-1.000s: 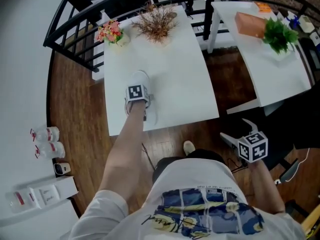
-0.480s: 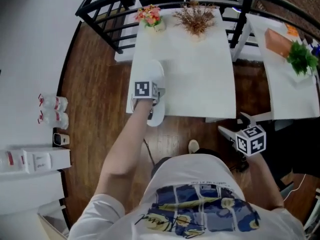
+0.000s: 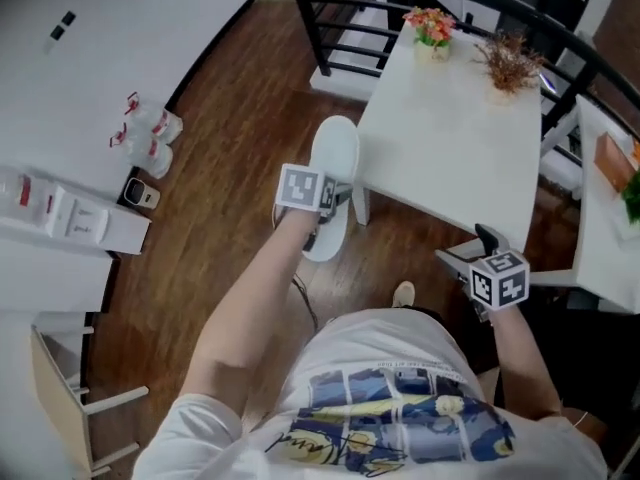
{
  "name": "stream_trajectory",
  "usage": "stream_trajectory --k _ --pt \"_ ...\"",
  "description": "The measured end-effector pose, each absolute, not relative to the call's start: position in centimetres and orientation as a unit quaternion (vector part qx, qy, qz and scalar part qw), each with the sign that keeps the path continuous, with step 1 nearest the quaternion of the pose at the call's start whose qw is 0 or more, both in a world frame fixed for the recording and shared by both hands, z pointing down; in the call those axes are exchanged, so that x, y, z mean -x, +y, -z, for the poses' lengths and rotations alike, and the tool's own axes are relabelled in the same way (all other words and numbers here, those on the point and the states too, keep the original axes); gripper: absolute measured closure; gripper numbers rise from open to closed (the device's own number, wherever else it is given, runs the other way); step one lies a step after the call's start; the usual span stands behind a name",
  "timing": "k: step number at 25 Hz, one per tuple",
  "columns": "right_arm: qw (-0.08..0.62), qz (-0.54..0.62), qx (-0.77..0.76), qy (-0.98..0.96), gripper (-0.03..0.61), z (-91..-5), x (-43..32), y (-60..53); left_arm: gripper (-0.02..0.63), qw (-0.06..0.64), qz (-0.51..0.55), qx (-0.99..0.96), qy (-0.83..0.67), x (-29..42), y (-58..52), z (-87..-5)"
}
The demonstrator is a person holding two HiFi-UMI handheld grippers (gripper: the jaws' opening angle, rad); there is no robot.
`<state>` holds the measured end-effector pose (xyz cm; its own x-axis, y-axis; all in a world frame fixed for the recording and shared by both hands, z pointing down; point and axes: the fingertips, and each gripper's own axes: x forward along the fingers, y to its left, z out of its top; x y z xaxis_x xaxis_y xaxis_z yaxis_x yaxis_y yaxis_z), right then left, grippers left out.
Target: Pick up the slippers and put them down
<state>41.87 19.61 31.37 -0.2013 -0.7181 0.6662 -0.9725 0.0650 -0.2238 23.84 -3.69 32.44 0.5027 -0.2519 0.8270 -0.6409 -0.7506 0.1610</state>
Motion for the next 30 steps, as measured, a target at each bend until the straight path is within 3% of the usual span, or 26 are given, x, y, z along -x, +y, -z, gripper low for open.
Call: stream_trajectory --k 8,16,30 --pt "0.228 -0.307 -0.543 -0.748 0.087 -31.1 -23.4 16.4 0.196 0.264 -0.395 -0.817 -0.327 -1.9 -2.9 -32.1" --pt "0.262 -0.304 -0.495 -0.771 0.087 -32.8 -10.6 13.4 0.198 0.311 -0.384 -0.782 -0.381 13.8 -3.3 -35.0" --pt "0.334 -0.319 -0.401 -0.791 0.101 -45.8 -4.6 -2.2 0.199 0.435 -0.34 -0.677 -0.486 20.2 -13.2 -51.2"
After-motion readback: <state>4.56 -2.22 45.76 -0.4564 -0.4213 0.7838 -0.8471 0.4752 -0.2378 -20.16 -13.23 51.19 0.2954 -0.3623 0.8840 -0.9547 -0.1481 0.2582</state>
